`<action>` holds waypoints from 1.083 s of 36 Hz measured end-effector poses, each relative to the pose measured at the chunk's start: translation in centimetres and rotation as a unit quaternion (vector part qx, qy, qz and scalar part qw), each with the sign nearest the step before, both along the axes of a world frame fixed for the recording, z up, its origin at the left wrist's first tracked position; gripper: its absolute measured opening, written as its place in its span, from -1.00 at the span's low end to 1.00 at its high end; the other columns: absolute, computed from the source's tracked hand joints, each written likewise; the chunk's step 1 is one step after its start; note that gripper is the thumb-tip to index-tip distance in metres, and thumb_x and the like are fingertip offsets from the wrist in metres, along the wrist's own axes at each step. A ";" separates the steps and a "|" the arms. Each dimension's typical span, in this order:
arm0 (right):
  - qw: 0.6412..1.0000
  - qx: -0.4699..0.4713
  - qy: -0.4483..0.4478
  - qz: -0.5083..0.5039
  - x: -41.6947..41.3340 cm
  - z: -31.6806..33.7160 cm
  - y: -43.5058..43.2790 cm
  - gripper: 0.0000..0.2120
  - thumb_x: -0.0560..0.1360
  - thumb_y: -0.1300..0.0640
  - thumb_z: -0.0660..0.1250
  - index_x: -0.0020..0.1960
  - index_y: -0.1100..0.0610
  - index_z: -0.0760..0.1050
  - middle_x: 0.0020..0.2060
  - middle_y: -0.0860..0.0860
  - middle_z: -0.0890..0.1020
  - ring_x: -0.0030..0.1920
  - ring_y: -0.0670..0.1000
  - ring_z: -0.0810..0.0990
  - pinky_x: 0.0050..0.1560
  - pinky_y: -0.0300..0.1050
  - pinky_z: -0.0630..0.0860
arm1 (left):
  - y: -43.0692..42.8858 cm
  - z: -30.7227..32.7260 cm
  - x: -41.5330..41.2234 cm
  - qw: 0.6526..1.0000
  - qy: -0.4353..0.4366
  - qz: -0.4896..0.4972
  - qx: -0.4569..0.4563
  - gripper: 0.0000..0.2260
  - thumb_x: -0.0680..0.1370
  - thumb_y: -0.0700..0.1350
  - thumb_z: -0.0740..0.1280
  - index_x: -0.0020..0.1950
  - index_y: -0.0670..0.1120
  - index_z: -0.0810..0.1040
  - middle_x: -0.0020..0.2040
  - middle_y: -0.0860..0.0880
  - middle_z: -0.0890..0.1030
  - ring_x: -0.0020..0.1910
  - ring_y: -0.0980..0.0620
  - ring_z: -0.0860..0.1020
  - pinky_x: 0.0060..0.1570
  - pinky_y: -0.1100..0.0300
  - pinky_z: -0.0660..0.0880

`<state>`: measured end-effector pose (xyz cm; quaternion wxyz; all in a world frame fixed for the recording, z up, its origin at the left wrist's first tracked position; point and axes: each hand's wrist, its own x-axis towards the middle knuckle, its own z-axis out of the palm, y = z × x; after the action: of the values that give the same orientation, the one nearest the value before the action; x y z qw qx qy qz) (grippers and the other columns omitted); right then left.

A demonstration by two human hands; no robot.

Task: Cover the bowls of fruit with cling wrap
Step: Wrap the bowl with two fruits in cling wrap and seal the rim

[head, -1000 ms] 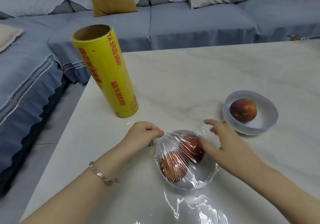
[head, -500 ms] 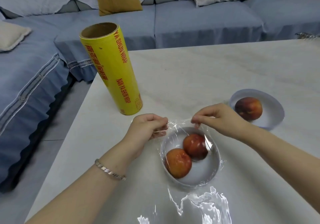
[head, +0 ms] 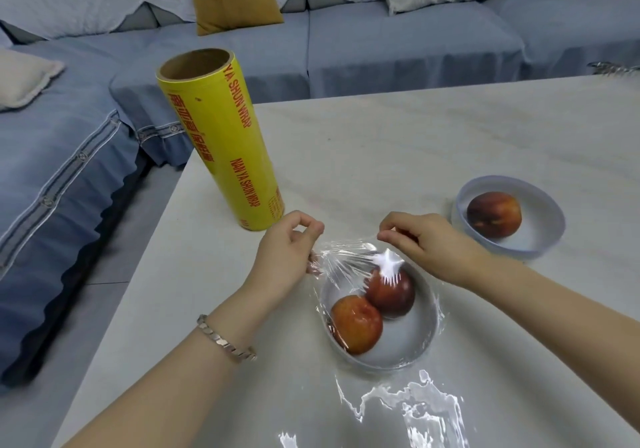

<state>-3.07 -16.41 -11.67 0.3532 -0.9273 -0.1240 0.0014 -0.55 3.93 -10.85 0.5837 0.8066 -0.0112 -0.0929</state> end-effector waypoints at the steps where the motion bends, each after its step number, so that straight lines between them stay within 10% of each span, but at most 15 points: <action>1: 1.000 -0.007 0.004 0.005 0.0 0.2 -0.1 -0.90 0.54 0.03 0.21 -0.15 -0.07 0.39 -0.35 -0.06 0.53 -0.27 -0.03 0.49 -0.19 -0.35 0.36 | 0.1 0.2 0.1 1.000 -0.001 0.002 -0.007 -0.85 0.57 -0.17 0.28 -0.22 -0.10 0.48 -0.49 -0.05 0.40 -0.62 0.16 0.43 -0.46 0.20 0.52; 17: 0.969 0.075 0.230 0.052 0.9 2.6 -1.1 -0.66 0.40 0.03 0.42 -0.32 0.32 0.53 -0.54 -0.03 0.36 -0.50 -0.12 0.29 -0.49 -0.38 0.26 | 0.5 2.2 1.1 0.970 0.115 -0.159 0.145 -0.81 0.45 -0.07 0.44 -0.35 -0.07 0.58 -0.49 0.01 0.39 -0.48 0.10 0.34 -0.49 0.34 0.34; 27: 0.997 0.055 0.043 -0.033 -0.4 -0.5 0.2 -0.74 0.53 0.08 0.25 -0.14 0.28 0.54 -0.14 0.17 0.59 -0.07 0.06 0.51 -0.04 -0.20 0.36 | -2.5 -1.3 -1.9 0.978 -0.074 0.007 0.197 -0.81 0.63 -0.07 0.09 -0.12 -0.12 0.36 -0.16 -0.08 0.57 -0.13 -0.13 0.52 -0.12 0.03 0.43; 39: 0.990 0.032 -0.037 -0.131 -0.3 -1.9 1.2 -0.74 0.54 -0.01 0.22 -0.19 0.15 0.50 -0.30 0.17 0.63 -0.18 0.15 0.56 -0.12 -0.04 0.38 | -4.6 -2.9 -2.5 0.982 -0.095 0.132 0.099 -0.83 0.65 -0.04 0.03 -0.10 -0.03 0.28 -0.21 -0.12 0.63 -0.20 -0.08 0.56 -0.21 0.05 0.42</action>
<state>-3.40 -15.19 -13.56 0.3747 -0.9233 -0.0146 -0.0826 -3.05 -0.68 -13.74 0.5044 0.8599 0.0493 0.0618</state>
